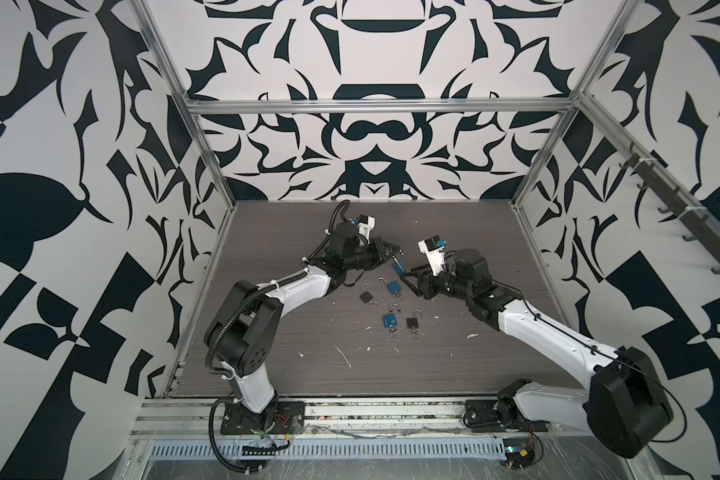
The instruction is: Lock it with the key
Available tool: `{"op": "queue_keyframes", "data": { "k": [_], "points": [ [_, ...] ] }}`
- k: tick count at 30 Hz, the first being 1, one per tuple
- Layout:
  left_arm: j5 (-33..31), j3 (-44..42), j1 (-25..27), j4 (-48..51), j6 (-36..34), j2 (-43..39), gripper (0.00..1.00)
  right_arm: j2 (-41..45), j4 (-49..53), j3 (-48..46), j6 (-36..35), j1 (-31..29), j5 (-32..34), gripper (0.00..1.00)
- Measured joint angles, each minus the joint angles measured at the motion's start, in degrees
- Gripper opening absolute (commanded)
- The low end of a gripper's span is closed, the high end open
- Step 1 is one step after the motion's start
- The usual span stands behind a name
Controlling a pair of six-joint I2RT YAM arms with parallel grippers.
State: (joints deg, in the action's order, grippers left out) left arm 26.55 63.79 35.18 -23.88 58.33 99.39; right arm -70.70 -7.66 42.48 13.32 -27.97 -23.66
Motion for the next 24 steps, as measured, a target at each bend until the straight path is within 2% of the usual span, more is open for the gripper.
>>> {"op": "queue_keyframes", "data": {
  "k": [8,13,24],
  "points": [
    [-0.1,2.6,1.2,2.7,0.0,0.0,0.00,-1.7,-1.2,0.9,-2.7,-0.2,1.6,0.47],
    [-0.2,2.6,1.3,3.3,0.0,0.0,0.00,-2.1,-1.7,1.6,-3.5,-0.2,2.3,0.37],
    [-0.2,2.6,1.4,3.6,0.3,-0.6,0.00,-5.0,-3.2,3.2,-3.4,-0.2,2.9,0.35]
  ]
}}
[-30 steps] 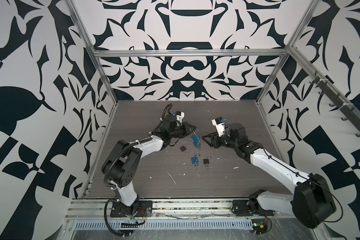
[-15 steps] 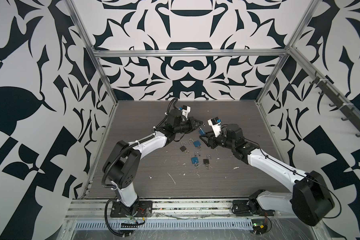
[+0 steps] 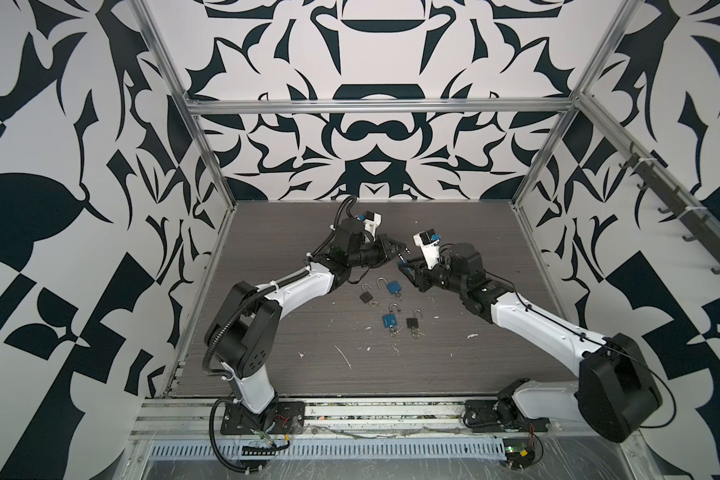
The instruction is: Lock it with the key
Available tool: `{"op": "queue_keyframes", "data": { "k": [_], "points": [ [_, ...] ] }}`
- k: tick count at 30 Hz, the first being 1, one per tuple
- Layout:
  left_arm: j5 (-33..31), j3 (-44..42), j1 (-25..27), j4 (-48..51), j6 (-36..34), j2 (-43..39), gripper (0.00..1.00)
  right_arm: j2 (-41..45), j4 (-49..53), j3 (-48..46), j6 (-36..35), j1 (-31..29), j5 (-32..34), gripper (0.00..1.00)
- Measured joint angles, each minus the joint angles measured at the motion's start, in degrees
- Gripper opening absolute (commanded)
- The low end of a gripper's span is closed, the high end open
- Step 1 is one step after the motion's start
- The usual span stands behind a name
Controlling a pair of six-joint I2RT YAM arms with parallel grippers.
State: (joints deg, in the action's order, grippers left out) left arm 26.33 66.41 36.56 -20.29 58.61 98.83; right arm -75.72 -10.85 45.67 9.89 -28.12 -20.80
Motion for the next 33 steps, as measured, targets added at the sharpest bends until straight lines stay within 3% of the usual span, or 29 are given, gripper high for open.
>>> {"op": "queue_keyframes", "data": {
  "k": [6,8,10,17,18,19,24,33],
  "points": [
    [-0.3,0.0,0.0,0.0,0.1,-0.7,0.00,-0.8,-0.2,0.3,0.0,0.0,0.1,0.27],
    [-0.6,0.0,0.0,0.0,0.1,-0.9,0.00,-0.8,-0.2,0.3,0.0,-0.1,0.1,0.17],
    [-0.6,0.0,0.0,0.0,0.2,-0.9,0.00,-0.8,-0.4,0.5,-0.9,-0.4,-0.3,0.00],
    [-1.2,0.0,-0.1,0.6,0.1,-1.5,0.00,-0.8,-0.9,0.5,-1.1,-0.5,-0.4,0.00],
    [-1.3,0.0,-0.2,1.0,0.0,-1.7,0.16,-0.8,-0.8,0.6,-1.1,-0.5,-0.8,0.00],
    [-1.4,0.0,-0.4,1.5,-0.2,-2.0,0.26,-0.8,-0.2,0.9,-1.1,-0.4,-1.6,0.00],
    [-1.1,-1.7,-2.7,1.7,-1.9,-6.1,0.44,-0.8,6.6,3.9,-0.8,1.4,-5.4,0.00],
    [4.4,-4.9,-8.5,1.7,-14.3,-12.7,0.47,-0.8,14.6,5.3,2.3,5.0,-18.4,0.00]
  ]
}}
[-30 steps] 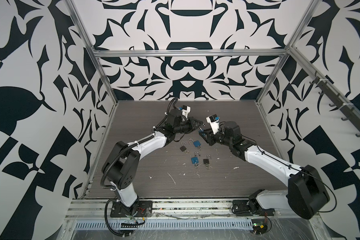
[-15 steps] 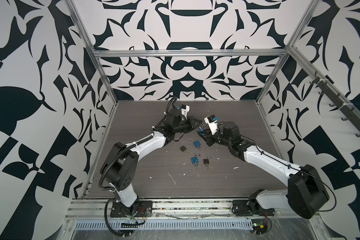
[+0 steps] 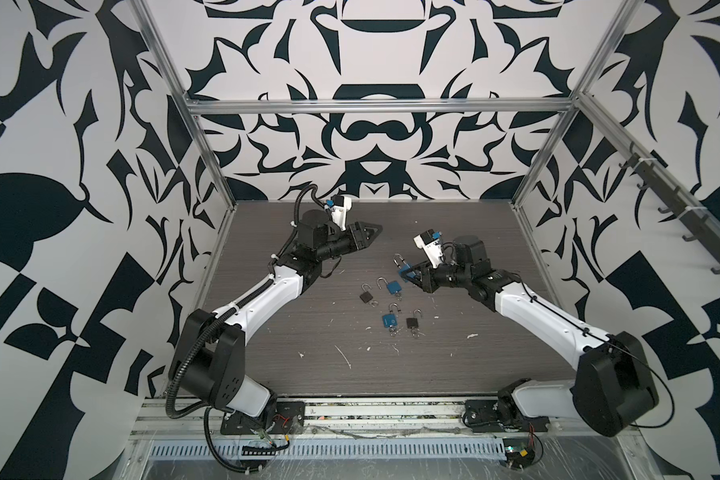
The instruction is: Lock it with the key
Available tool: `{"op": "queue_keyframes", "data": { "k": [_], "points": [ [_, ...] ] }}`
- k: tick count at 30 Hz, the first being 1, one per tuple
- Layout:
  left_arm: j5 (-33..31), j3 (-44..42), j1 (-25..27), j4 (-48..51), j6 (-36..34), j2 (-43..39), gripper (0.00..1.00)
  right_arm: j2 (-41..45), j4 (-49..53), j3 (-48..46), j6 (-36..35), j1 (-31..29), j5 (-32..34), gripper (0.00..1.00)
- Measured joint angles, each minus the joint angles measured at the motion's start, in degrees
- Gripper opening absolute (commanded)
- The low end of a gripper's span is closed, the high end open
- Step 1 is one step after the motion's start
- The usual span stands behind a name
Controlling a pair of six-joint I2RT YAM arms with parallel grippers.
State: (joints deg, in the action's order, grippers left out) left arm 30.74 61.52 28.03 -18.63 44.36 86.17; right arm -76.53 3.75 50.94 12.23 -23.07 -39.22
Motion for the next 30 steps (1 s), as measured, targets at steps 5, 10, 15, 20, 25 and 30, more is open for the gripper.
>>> {"op": "queue_keyframes", "data": {
  "k": [5,10,15,20,25,30],
  "points": [
    [8.0,-0.2,0.5,0.3,-5.6,0.1,0.47,0.0,-0.6,0.0,3.8,0.2,-8.2,0.00],
    [14.0,-1.6,0.5,-3.1,-6.8,1.4,0.48,0.0,-2.2,0.0,6.6,0.2,-13.8,0.00],
    [18.1,-3.0,0.5,-5.8,-6.5,3.7,0.48,0.0,-3.0,0.0,8.8,0.3,-16.9,0.00],
    [21.2,-3.9,0.4,-9.0,-5.5,4.5,0.42,-0.2,-4.0,0.0,10.5,0.9,-18.3,0.00],
    [23.9,-6.4,-0.9,-14.1,-2.4,4.5,0.40,-1.4,-5.7,0.0,12.3,1.4,-19.3,0.00],
    [25.4,-7.4,-1.7,-17.0,-0.4,4.5,0.36,-2.6,-7.0,0.0,13.8,1.5,-20.1,0.00]
  ]
}}
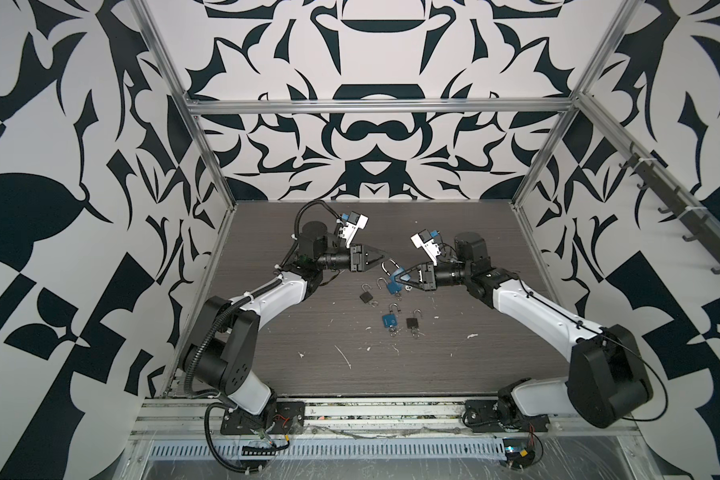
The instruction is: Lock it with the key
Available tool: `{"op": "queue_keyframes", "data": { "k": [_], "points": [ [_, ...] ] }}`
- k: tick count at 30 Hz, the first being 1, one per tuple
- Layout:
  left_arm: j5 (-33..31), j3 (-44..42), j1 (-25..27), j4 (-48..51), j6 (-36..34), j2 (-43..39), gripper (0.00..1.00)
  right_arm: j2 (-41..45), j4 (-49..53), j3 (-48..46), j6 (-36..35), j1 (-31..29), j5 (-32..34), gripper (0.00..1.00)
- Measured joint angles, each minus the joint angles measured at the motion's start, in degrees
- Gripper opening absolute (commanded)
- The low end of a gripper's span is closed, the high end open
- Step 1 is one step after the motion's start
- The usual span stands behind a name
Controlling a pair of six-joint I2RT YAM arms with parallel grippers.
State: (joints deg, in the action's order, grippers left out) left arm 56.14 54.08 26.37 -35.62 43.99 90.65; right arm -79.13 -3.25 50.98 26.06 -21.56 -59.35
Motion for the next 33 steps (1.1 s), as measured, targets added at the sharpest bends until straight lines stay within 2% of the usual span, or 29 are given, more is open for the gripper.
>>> {"op": "queue_keyframes", "data": {
  "k": [5,10,21,27,33],
  "points": [
    [0.8,-0.1,-0.1,-2.4,1.3,0.6,0.36,-0.1,-0.2,0.2,1.0,0.0,-0.6,0.00],
    [0.7,-0.2,-0.2,-3.9,2.2,1.6,0.42,-0.1,-0.5,0.3,1.5,0.0,-0.8,0.00],
    [0.6,-0.9,-1.0,-11.2,7.0,3.3,0.42,-0.1,-1.3,0.5,2.3,0.0,-1.3,0.00],
    [2.2,-0.9,-1.0,-14.7,10.3,6.5,0.38,-0.1,-2.3,0.6,3.2,0.0,-1.4,0.00],
    [3.0,-1.0,-1.0,-16.9,11.8,7.0,0.25,-0.1,-2.8,0.7,4.2,0.1,-1.7,0.00]
  ]
}}
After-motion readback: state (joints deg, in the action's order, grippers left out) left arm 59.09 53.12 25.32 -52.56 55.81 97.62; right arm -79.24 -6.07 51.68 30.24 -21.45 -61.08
